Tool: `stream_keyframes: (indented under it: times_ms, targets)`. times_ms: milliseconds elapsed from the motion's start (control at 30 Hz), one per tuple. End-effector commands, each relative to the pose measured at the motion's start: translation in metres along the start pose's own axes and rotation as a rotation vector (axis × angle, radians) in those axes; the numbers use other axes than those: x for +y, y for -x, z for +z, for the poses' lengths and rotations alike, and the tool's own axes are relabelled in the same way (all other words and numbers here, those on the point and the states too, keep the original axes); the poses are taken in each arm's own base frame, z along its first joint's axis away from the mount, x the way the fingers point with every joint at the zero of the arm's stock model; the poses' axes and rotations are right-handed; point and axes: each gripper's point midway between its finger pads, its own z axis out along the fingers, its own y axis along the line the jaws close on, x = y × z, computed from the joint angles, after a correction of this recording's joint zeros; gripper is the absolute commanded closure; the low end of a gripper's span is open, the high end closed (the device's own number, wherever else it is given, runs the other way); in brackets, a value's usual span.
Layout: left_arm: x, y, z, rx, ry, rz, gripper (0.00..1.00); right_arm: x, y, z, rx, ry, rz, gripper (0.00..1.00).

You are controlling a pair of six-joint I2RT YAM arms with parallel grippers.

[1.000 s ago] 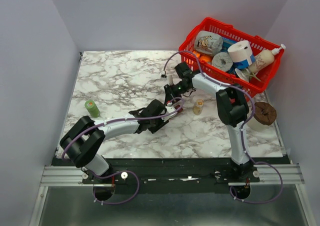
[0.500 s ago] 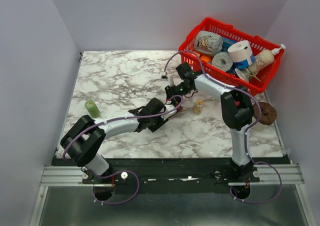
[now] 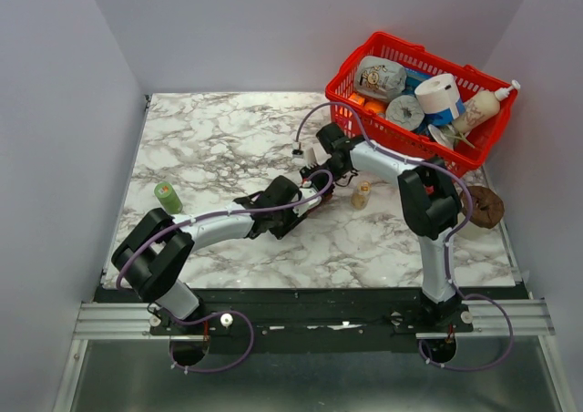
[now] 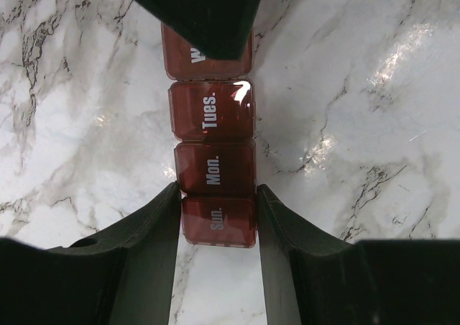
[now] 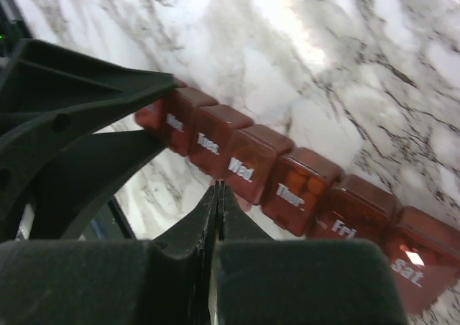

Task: Sort the pills into containers

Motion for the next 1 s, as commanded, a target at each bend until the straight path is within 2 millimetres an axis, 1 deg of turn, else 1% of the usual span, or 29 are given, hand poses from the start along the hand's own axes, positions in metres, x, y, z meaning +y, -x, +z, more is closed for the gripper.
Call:
stream_keyframes:
  times_ms: [0,33,167,233,400,567,700,733,800,867,967]
  targets:
    - [-0.009,-0.008,0.004,0.040,-0.050,-0.021,0.51,-0.027,-0.007,0.009,0.031,-0.157,0.052,0.93]
    - [-0.009,-0.008,0.004,0.043,-0.052,-0.019,0.51,-0.035,-0.009,0.010,0.043,-0.199,0.064,0.93]
    - [-0.010,-0.007,0.004,0.045,-0.058,-0.024,0.51,-0.048,-0.015,0.019,0.073,-0.251,0.079,0.96]
    - [-0.010,-0.005,0.004,0.040,-0.059,-0.023,0.51,-0.048,-0.017,0.021,0.080,-0.262,0.074,0.96]
    - [-0.010,-0.005,0.006,0.047,-0.064,-0.027,0.51,-0.043,-0.013,0.024,0.077,-0.277,0.041,0.96]
    - [-0.010,-0.005,0.007,0.056,-0.064,-0.032,0.51,-0.035,-0.018,0.026,0.096,-0.259,0.027,0.96]
    - [-0.010,-0.006,0.008,0.065,-0.061,-0.035,0.51,-0.037,-0.023,0.028,0.112,-0.259,0.036,0.96]
    - [-0.009,-0.007,0.008,0.067,-0.059,-0.036,0.51,-0.034,-0.023,0.029,0.111,-0.243,0.039,0.96]
    - [-0.009,-0.007,0.007,0.067,-0.059,-0.032,0.51,-0.028,-0.017,0.026,0.094,-0.224,0.023,0.96]
    - [-0.009,-0.006,0.006,0.062,-0.056,-0.029,0.51,-0.017,-0.002,0.016,0.057,-0.212,-0.004,0.97]
    - [-0.008,-0.008,0.006,0.067,-0.051,-0.025,0.51,-0.005,0.013,0.003,0.012,-0.210,-0.036,0.97]
